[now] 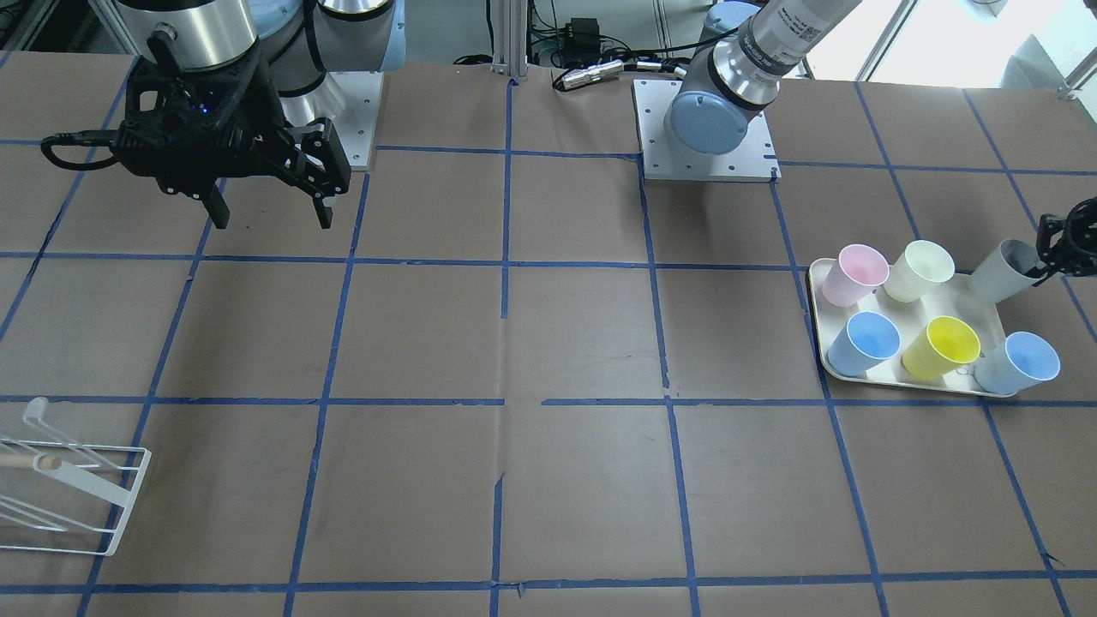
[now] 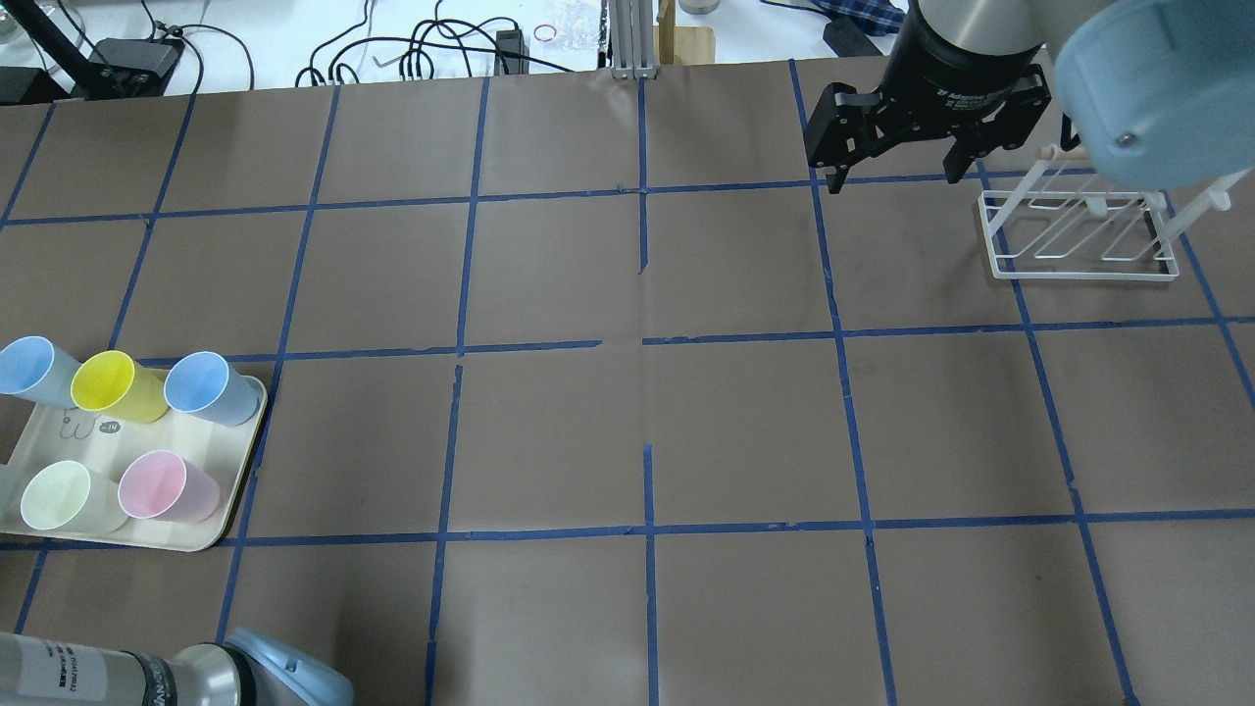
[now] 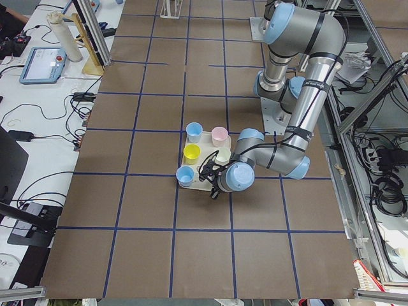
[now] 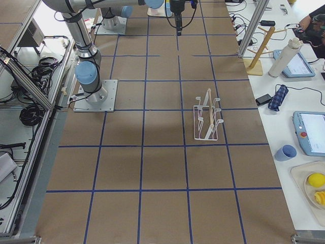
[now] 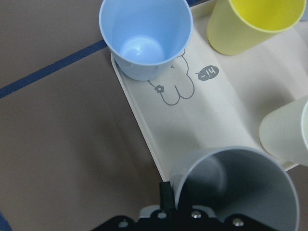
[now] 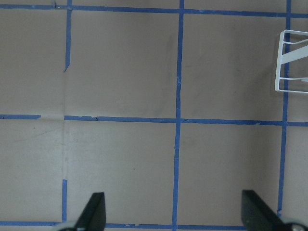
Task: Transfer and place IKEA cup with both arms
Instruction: 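Hold the grey cup on the tray with the left gripper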
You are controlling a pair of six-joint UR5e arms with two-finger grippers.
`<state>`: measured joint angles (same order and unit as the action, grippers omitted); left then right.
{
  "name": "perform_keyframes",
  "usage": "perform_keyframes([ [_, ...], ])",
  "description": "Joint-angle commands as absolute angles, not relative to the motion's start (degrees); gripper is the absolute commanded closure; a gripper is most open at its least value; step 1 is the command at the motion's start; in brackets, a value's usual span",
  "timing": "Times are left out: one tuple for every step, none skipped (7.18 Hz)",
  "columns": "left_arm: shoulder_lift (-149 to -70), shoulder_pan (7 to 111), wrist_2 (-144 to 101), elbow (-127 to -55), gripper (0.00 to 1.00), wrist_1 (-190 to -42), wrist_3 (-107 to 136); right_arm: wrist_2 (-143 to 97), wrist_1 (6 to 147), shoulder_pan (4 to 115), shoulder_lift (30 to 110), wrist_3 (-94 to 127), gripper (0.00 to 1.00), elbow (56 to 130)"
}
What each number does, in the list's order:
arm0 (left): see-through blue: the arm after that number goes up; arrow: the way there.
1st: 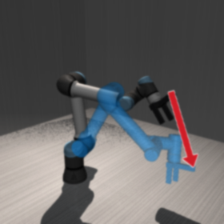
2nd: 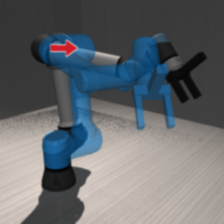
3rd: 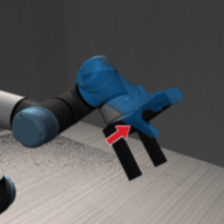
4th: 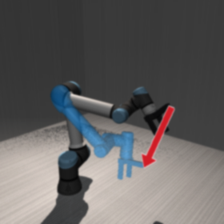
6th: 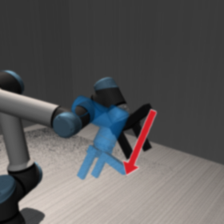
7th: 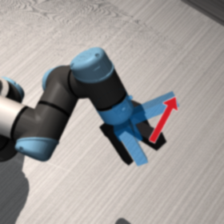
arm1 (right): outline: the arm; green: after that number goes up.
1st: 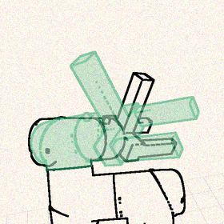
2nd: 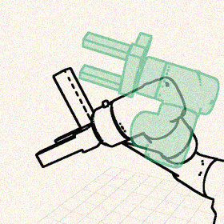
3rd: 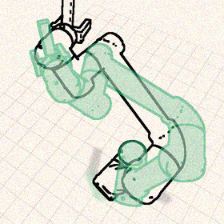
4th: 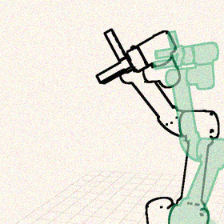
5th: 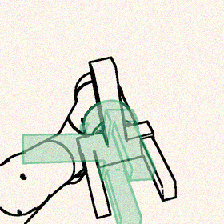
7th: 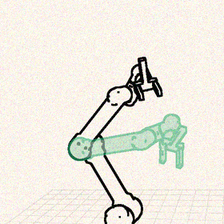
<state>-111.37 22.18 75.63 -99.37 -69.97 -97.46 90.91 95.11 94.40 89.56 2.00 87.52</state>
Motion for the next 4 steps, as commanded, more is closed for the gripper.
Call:
perform_keyframes([
  [-111.88, 22.41, 75.59, -99.67, 1.0, -70.05, -95.64, 90.88, 94.84, 94.39, 89.65, 1.58, 0.0, 87.54],
  [-112.32, 22.41, 75.93, -99.67, 1.0, -69.96, -95.54, 90.88, 94.75, 94.39, 89.65, 1.41, 0.0, 87.63],
  [-112.5, 22.41, 76.2, -99.75, 1.0, -69.96, -95.54, 90.88, 94.83, 94.48, 89.65, 1.58, 0.0, 87.97],
  [-112.59, 22.33, 76.11, -99.76, 1.0, -69.87, -95.54, 90.88, 94.75, 94.4, 89.65, 1.58, 0.0, 87.89],
])
